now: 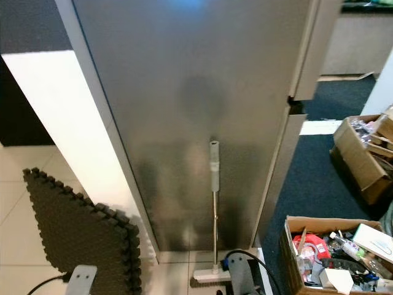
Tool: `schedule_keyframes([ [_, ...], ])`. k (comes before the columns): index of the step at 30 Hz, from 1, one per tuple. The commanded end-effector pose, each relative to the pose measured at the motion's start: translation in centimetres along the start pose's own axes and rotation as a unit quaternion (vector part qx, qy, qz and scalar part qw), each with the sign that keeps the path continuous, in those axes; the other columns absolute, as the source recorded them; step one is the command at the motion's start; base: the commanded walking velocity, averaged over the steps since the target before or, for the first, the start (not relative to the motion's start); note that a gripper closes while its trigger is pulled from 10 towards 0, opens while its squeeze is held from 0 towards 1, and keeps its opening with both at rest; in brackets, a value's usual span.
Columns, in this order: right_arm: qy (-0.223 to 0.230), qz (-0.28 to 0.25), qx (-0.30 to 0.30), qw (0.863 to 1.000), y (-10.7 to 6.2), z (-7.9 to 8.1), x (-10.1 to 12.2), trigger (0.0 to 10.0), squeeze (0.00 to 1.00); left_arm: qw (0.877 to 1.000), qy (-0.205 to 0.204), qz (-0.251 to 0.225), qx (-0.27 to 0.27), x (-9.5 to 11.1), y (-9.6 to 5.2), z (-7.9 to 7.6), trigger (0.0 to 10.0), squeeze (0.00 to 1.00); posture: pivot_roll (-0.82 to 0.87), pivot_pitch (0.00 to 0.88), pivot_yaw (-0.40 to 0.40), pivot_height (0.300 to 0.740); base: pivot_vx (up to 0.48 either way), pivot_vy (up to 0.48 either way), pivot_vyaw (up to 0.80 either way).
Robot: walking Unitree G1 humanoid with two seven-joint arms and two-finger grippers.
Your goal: Sweep floor
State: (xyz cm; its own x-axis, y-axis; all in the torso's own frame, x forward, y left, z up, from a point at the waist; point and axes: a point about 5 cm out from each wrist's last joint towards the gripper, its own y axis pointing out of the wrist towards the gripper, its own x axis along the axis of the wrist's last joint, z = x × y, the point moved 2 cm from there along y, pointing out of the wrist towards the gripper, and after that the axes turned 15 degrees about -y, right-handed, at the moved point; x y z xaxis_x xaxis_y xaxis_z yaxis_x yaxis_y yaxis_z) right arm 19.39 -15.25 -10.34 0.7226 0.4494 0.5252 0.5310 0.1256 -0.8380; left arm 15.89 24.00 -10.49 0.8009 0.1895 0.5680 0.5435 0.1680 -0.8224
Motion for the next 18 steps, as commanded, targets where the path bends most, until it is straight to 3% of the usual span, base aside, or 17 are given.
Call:
schedule_keyframes([
  [1,-0.016,0.01,0.004,1.0,0.0,0.3,-0.2,10.0,0.0,1.0,-0.007,0.0,0.002,-0.2,-0.1,0.2,10.0,0.0,0.15,0.0,-0.023,0.74,0.304,0.0,0.0],
  [9,-0.023,0.018,0.009,1.0,0.0,0.4,-0.4,10.0,0.0,1.0,-0.007,0.002,0.004,-0.4,-0.1,0.3,10.0,0.0,0.16,0.0,-0.027,0.74,0.307,0.0,0.0],
  [18,-0.026,0.025,0.01,0.999,-0.1,0.3,-0.8,10.0,0.0,0.999,-0.012,0.026,0.019,-1.3,-0.2,0.4,10.0,0.0,0.16,0.0,-0.03,0.74,0.0,0.0,0.0],
])
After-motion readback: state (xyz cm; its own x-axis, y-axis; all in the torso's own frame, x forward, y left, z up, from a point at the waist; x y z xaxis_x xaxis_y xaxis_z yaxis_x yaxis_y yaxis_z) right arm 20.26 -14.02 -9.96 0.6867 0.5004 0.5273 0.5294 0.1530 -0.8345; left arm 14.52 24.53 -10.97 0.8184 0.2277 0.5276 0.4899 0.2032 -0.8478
